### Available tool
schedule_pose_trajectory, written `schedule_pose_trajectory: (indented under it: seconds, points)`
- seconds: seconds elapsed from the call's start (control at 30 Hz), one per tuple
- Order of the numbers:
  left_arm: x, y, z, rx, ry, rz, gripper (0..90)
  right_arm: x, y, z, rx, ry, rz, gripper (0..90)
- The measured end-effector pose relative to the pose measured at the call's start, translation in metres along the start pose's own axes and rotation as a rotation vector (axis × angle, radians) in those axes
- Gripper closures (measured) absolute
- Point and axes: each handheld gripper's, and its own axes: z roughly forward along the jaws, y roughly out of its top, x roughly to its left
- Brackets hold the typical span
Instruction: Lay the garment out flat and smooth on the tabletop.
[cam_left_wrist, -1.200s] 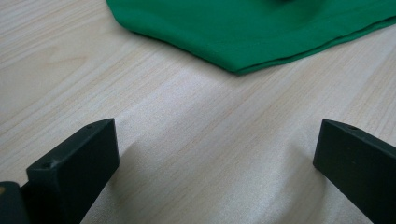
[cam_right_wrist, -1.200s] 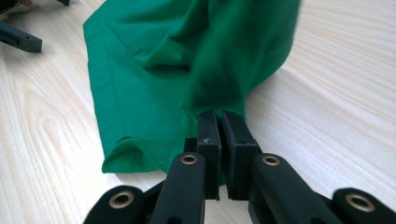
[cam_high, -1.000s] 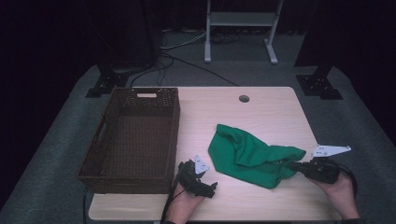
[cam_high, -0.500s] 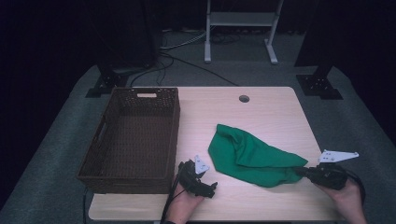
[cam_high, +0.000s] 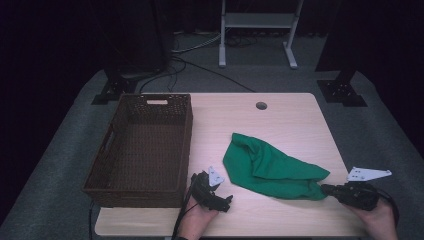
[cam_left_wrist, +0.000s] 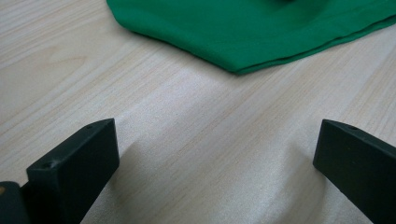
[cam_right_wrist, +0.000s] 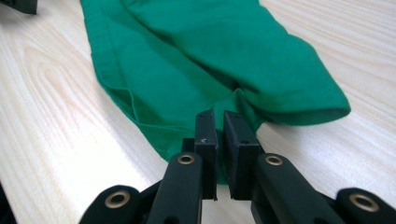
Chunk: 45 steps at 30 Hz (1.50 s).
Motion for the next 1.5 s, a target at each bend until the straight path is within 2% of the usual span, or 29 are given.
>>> schedule_pose_trajectory:
  seconds: [0.2, 0.53, 0.6, 0.73, 0.77, 0.8, 0.83, 0.87, 0.9, 1.0, 1.03, 1.1, 1.2, 1.27, 1.5]
  points:
    - [0.0, 0.0, 0.0, 0.0, 0.0, 0.0, 0.0, 0.003, -0.006, -0.004, 0.008, -0.008, -0.007, 85.7]
    - [0.0, 0.0, 0.0, 0.0, 0.0, 0.0, 0.0, 0.003, -0.023, -0.016, 0.016, -0.013, 0.017, 85.3]
    - [0.0, 0.0, 0.0, 0.0, 0.0, 0.0, 0.0, 0.003, -0.025, -0.019, 0.007, -0.012, 0.027, 80.9]
    - [0.0, 0.0, 0.0, 0.0, 0.0, 0.0, 0.0, 0.003, -0.023, -0.019, -0.014, -0.013, 0.025, 66.8]
    - [0.0, 0.0, 0.0, 0.0, 0.0, 0.0, 0.0, 0.003, -0.023, -0.019, -0.014, -0.013, 0.025, 66.8]
    - [0.0, 0.0, 0.0, 0.0, 0.0, 0.0, 0.0, 0.004, -0.021, -0.017, -0.037, -0.015, 0.016, 49.7]
    - [0.0, 0.0, 0.0, 0.0, 0.0, 0.0, 0.0, 0.004, -0.021, -0.017, -0.037, -0.015, 0.016, 49.7]
    - [0.0, 0.0, 0.0, 0.0, 0.0, 0.0, 0.0, 0.005, -0.019, -0.015, -0.055, -0.003, 0.015, 35.4]
    - [0.0, 0.0, 0.0, 0.0, 0.0, 0.0, 0.0, 0.005, -0.018, -0.014, -0.065, -0.006, 0.016, 28.0]
    - [0.0, 0.0, 0.0, 0.0, -0.001, 0.0, 0.0, 0.006, -0.016, -0.012, -0.083, -0.027, 0.015, 15.0]
    - [0.0, 0.0, 0.0, 0.0, -0.001, 0.0, 0.0, 0.007, -0.015, -0.01, -0.086, -0.059, 0.013, 9.5]
    - [0.0, 0.0, 0.0, -0.001, -0.005, 0.005, 0.0, 0.008, -0.014, -0.008, -0.094, -0.074, 0.008, 2.2]
    - [0.002, 0.003, 0.001, -0.015, -0.003, 0.014, 0.0, 0.008, -0.013, -0.004, -0.118, -0.097, -0.008, 0.0]
    - [0.003, 0.008, 0.001, -0.031, -0.014, 0.013, 0.0, 0.007, -0.012, -0.002, -0.112, -0.098, -0.01, 0.0]
    - [0.005, 0.036, 0.008, -0.068, -0.032, 0.061, 0.0, 0.007, -0.008, 0.006, -0.098, -0.096, -0.022, 0.0]
